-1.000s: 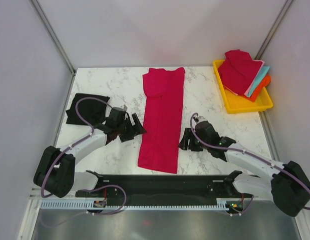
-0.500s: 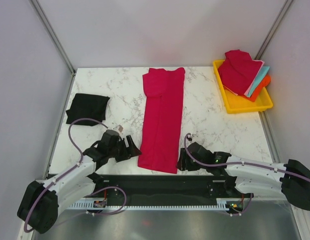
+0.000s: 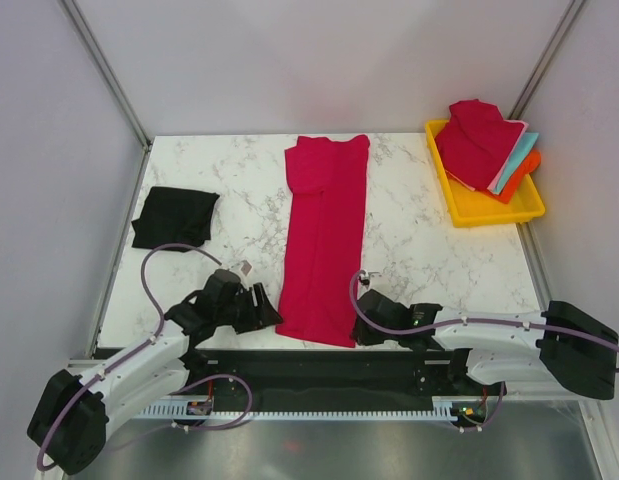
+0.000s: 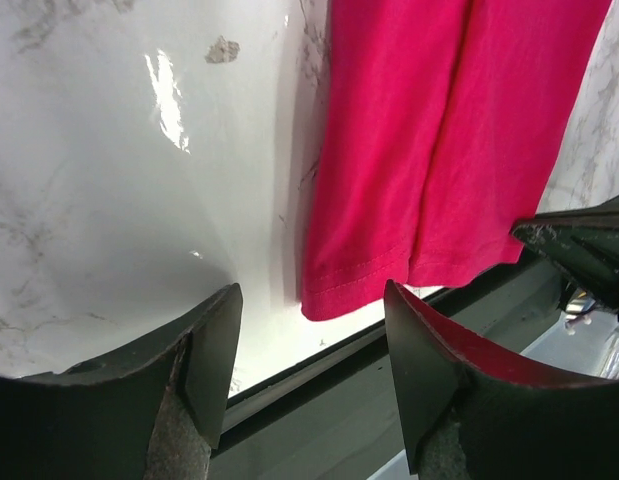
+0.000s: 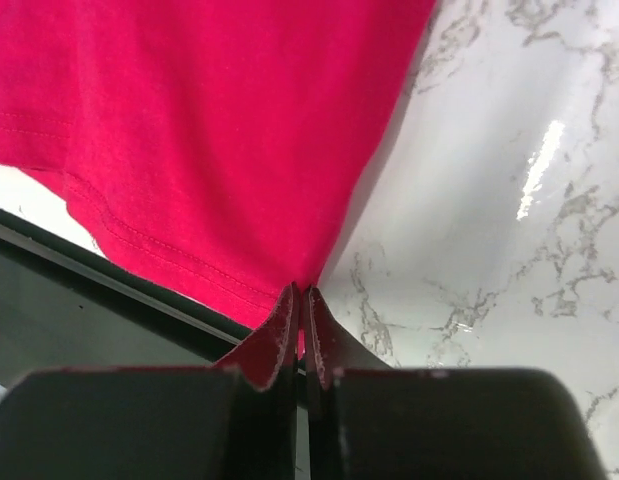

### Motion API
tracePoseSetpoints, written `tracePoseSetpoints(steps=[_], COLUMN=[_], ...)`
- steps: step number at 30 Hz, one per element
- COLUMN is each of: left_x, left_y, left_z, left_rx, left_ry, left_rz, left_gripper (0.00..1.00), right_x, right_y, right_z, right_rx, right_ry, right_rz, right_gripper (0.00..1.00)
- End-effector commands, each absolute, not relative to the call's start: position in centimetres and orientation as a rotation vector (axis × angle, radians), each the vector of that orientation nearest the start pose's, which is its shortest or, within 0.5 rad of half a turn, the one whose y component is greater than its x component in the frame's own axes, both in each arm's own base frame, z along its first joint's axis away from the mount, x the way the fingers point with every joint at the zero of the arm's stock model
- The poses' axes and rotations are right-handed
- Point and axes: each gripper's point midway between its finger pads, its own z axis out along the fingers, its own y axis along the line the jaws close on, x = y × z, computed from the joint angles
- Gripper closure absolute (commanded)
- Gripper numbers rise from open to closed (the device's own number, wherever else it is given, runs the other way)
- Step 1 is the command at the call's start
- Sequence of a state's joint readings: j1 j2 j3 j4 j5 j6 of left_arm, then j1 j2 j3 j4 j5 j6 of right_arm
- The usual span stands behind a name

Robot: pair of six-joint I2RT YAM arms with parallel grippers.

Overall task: Fold and stack the t-shirts
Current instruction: Fold the tshirt

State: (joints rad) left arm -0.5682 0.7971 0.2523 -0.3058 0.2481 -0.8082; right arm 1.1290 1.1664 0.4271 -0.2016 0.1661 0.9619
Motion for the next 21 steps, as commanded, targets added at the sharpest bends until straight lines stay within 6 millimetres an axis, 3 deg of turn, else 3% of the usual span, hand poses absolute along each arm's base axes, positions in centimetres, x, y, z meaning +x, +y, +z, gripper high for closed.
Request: tracePoseSetpoints(steps=[1, 5, 12, 21], left_x=[12.6, 12.1, 11.1, 11.4], left_y=[-18.2, -18.4, -20.3, -20.6], left_z=[2.8, 2.4, 1.8, 1.2], left_rx=[-0.138, -0.122, -0.047, -0.067], left_ry=[2.63, 2.651, 2.699, 2.686], left_rz=[-0.915, -0.894, -0.893, -0.892], left_gripper=[0.34, 0.34, 0.4, 0.92], right_x=[11.8, 12.1, 11.8, 11.4], right_y=[23.4, 21.9, 21.5, 21.4], right_z=[2.2, 2.4, 2.1, 2.3], right_rx=[-0.125, -0.111, -0.118, -0.102], right_ry=[2.584, 2.57, 2.586, 2.575], right_rz=[0.543, 0.48, 0.465, 0.513], right_gripper=[0.96, 0.98, 0.94, 0.96])
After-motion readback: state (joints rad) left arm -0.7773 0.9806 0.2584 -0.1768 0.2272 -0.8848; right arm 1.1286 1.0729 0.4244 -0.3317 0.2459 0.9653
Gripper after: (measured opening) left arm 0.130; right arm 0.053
